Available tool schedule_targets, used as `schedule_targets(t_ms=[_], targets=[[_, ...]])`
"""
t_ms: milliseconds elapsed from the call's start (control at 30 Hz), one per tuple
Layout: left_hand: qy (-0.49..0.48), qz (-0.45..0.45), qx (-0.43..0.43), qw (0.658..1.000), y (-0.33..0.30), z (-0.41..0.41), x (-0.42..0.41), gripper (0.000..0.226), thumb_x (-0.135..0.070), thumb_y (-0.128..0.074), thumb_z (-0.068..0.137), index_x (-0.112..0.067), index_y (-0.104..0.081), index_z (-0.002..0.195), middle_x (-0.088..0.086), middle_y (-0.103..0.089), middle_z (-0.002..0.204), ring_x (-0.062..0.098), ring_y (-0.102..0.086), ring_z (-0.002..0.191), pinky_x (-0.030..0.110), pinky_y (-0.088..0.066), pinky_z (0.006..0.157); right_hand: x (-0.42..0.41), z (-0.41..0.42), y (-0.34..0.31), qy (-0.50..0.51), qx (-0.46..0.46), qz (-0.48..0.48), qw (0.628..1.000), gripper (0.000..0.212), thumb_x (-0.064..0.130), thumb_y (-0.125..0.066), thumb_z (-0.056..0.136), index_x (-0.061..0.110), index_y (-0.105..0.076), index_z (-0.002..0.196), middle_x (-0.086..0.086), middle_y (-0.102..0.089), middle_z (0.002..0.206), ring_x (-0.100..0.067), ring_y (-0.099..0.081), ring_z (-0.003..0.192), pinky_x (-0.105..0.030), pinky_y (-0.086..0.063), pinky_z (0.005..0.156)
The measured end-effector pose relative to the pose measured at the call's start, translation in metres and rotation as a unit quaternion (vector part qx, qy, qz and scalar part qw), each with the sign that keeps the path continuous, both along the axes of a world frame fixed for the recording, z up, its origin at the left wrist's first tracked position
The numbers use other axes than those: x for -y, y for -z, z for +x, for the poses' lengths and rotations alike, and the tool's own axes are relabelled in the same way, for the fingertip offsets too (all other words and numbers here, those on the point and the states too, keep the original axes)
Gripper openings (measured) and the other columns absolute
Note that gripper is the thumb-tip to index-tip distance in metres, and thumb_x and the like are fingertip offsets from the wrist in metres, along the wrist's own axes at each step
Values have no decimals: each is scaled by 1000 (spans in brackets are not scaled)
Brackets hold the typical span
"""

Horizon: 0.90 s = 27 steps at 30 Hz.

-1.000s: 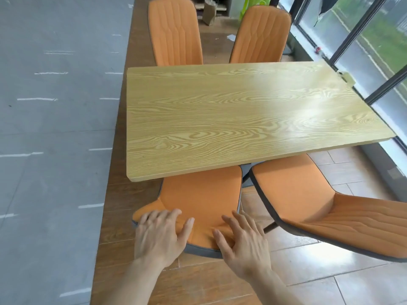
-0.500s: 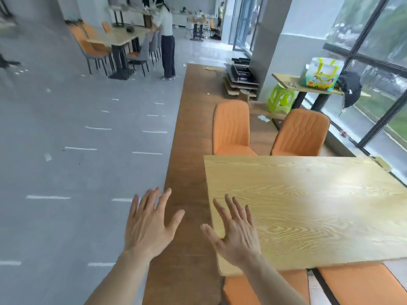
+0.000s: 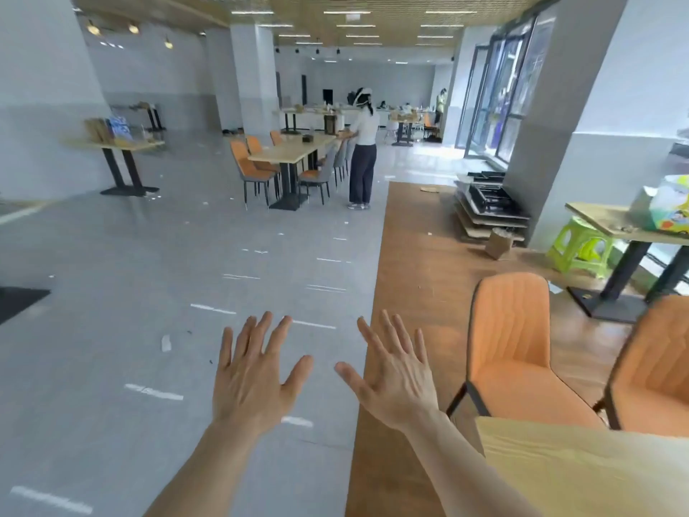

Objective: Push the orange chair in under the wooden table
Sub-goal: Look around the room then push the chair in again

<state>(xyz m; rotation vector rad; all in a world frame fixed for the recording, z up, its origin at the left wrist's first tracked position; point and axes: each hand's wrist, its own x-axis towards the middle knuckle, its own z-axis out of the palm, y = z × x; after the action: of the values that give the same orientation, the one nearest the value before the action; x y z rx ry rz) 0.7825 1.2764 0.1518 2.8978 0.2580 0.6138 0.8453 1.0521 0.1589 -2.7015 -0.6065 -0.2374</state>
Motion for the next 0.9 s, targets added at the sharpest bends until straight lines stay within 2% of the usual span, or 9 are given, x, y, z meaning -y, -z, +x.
schedule_targets(t_ms=[133, 300, 533, 667, 800, 900], targets=[[-21, 2, 15, 1000, -26, 106, -54, 81, -77, -11, 92, -32, -31, 156, 2, -34, 163, 25, -24, 152, 49, -5, 126, -52, 114, -22, -8, 18, 2, 1000, 91, 91, -12, 85, 41, -4, 160, 1, 9, 171, -20, 17, 156, -51, 12, 126], [-18, 9, 21, 1000, -42, 224, -92, 82, -77, -11, 92, -31, -31, 157, 1, -32, 164, 24, -23, 152, 49, -5, 125, -85, 230, -44, 5, 36, -1, 999, 90, 91, -12, 85, 41, -4, 160, 1, 9, 171, -20, 16, 156, -50, 12, 125], [30, 8, 42, 999, -40, 428, -121, 83, -78, -8, 91, -33, -27, 157, 0, -29, 165, 23, -18, 154, 47, 0, 126, -106, 411, -43, 51, 54, -15, 997, 91, 91, -11, 84, 43, 0, 159, 3, 12, 170, -19, 19, 155, -51, 11, 126], [67, 2, 41, 997, -40, 561, -131, 81, -77, -11, 92, -31, -31, 156, 1, -32, 164, 24, -22, 152, 51, -8, 125, -111, 524, -46, 91, 54, -27, 994, 93, 93, -8, 82, 43, -2, 159, 3, 11, 171, -19, 18, 155, -52, 9, 126], [118, 1, 40, 992, -61, 699, -115, 84, -78, -8, 91, -31, -28, 158, 2, -30, 164, 24, -21, 153, 51, -6, 126, -96, 627, -65, 154, 59, -23, 986, 90, 92, -13, 83, 44, -5, 159, 4, 10, 171, -19, 15, 156, -51, 10, 126], [176, -1, 38, 984, -66, 782, -76, 84, -78, -8, 91, -31, -27, 158, 4, -31, 164, 25, -21, 153, 50, -4, 126, -59, 683, -72, 208, 59, -22, 976, 87, 90, -21, 85, 44, -10, 158, 4, 3, 171, -19, 10, 157, -52, 5, 127]])
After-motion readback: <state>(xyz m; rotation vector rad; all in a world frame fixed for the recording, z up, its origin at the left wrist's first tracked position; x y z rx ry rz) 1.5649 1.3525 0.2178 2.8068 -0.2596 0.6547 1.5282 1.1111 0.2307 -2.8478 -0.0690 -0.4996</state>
